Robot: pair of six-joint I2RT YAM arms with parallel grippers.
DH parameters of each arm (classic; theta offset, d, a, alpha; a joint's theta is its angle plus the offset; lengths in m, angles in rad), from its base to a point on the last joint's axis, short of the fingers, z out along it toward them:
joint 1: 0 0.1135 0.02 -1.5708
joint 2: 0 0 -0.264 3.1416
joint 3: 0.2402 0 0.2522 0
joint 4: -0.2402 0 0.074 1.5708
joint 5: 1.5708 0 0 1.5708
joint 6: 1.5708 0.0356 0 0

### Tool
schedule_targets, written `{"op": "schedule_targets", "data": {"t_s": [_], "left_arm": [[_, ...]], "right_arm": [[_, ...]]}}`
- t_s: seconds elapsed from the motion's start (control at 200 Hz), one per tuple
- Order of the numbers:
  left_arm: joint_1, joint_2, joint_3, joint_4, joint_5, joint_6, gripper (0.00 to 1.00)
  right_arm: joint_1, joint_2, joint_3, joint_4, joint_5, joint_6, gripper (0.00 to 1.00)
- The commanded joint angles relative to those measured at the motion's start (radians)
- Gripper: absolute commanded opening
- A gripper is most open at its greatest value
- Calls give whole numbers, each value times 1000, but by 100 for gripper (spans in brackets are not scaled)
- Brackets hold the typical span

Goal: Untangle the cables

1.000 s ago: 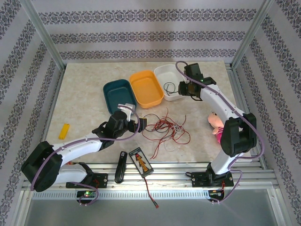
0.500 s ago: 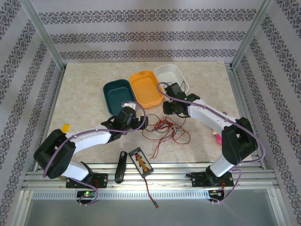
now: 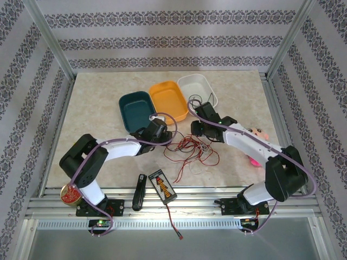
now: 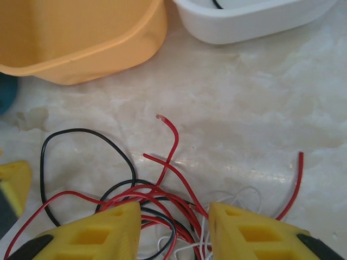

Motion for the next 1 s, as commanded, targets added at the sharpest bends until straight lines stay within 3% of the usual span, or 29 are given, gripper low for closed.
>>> {"op": "schedule_targets", "data": {"t_s": [0.0,0.315,0.665,0.79,0.884,0.994], "left_arm": [[10,34,54,-78,-26,77,48],[11,120,120,-119,-45,143,45],[10,209,176,-140,-20,153,44],[1,223,191,-142,-6,161,38],[-9,237,207,-156,-6,169,36],[-22,252,215,-164,-10,172,28]], "right_arm": [[-23,-76,-49,55,42,29,39],[-69,-221,-144,114,49,48,41],[-81,-269,-163,116,69,47,42],[-84,-276,-166,122,74,47,43],[-85,-284,-170,132,83,48,49],[-89,-297,-177,142,95,51,71]]}}
